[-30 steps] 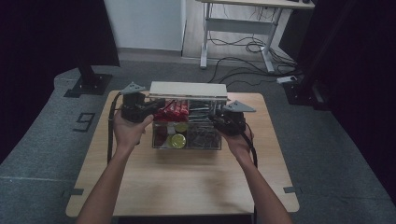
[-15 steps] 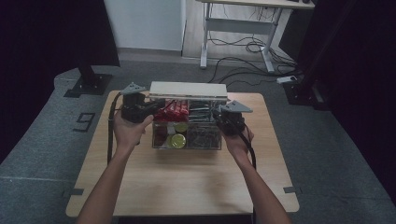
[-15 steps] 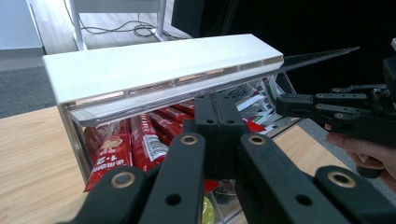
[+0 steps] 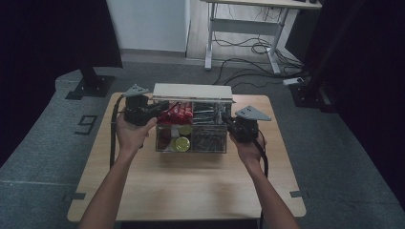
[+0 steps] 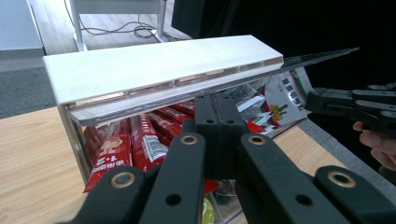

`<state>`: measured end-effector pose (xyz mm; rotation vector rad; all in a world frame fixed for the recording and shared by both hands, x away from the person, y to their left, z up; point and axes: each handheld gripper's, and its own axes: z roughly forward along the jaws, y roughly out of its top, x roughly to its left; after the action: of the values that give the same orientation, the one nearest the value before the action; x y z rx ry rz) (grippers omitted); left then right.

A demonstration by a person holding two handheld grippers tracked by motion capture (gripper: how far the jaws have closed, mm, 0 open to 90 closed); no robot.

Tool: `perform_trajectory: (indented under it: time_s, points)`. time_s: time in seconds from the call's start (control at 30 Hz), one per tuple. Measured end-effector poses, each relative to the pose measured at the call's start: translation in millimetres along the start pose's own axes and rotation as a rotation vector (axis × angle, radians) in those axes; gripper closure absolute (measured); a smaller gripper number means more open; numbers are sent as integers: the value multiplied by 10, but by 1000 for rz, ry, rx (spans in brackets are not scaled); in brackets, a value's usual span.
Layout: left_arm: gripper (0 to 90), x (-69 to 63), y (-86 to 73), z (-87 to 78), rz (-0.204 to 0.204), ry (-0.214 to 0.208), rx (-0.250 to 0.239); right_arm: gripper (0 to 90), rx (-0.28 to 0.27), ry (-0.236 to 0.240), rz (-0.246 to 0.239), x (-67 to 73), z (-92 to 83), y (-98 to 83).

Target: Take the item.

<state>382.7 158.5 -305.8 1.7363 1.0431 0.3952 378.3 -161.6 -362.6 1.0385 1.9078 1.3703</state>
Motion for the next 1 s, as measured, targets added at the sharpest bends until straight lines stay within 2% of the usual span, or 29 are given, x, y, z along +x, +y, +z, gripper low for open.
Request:
perform_trajectory:
  time_s: [0.63, 1.0]
  points:
    - [900, 3, 8, 1, -2, -2, -1, 896, -77, 20, 32, -74, -236, -93]
    - [900, 1, 7, 1, -2, 0, -1, 896, -82, 25, 22, -71, -317, -118]
